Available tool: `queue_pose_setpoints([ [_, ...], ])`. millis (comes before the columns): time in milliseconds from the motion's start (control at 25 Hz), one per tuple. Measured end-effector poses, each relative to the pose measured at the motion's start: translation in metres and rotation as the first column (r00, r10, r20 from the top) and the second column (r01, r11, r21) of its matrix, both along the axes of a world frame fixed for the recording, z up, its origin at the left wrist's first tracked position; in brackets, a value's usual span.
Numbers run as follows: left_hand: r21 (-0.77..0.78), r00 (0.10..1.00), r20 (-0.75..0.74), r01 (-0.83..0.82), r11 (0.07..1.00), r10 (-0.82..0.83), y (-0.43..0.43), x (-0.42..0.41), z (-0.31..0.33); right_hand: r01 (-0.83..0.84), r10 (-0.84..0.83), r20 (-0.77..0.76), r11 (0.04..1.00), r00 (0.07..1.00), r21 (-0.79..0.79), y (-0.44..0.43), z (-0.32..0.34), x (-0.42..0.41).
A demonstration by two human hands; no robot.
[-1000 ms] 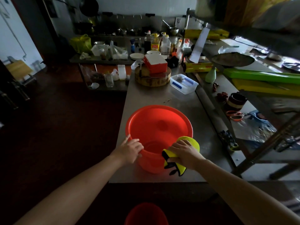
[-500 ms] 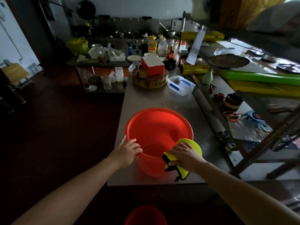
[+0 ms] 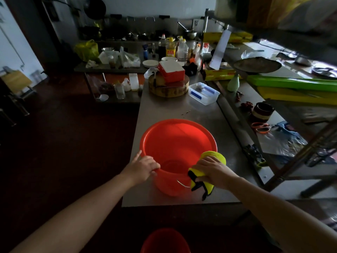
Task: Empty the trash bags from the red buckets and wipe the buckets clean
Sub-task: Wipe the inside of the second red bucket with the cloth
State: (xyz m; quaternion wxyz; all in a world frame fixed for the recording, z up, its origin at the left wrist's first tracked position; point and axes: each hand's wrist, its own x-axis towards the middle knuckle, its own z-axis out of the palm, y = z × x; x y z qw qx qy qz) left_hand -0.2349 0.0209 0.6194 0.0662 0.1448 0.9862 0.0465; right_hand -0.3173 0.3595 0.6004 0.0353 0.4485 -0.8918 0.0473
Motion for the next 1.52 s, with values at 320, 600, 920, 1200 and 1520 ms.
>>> queue_pose_setpoints([
  [320,0.166,0.999,0.015,0.031,0.986,-0.034,0.059,0.005,-0.024,0.051,-0.053,0.118,0.998,0.992,0.026,-0.059,0.001,0.03],
  [600,0.021,0.999,0.006,-0.052,0.998,0.052,-0.002,-0.011,-0.002,0.062,-0.072,0.166,0.996,0.983,0.067,-0.013,0.008,-0.015],
  [920,0.016,0.99,0.137,0.014,1.0,-0.016,0.027,-0.009,-0.003,0.107,-0.16,0.32,0.979,0.934,0.175,-0.039,0.016,-0.016],
  [1200,0.001,0.997,-0.015,0.071,0.997,-0.071,0.046,0.01,-0.021,0.175,-0.28,0.456,0.95,0.845,0.258,-0.049,0.026,-0.007],
  [1520,-0.285,0.931,-0.054,0.331,0.9,-0.36,0.068,0.055,-0.067,0.288,-0.418,0.502,0.903,0.757,0.318,-0.081,-0.006,0.021],
])
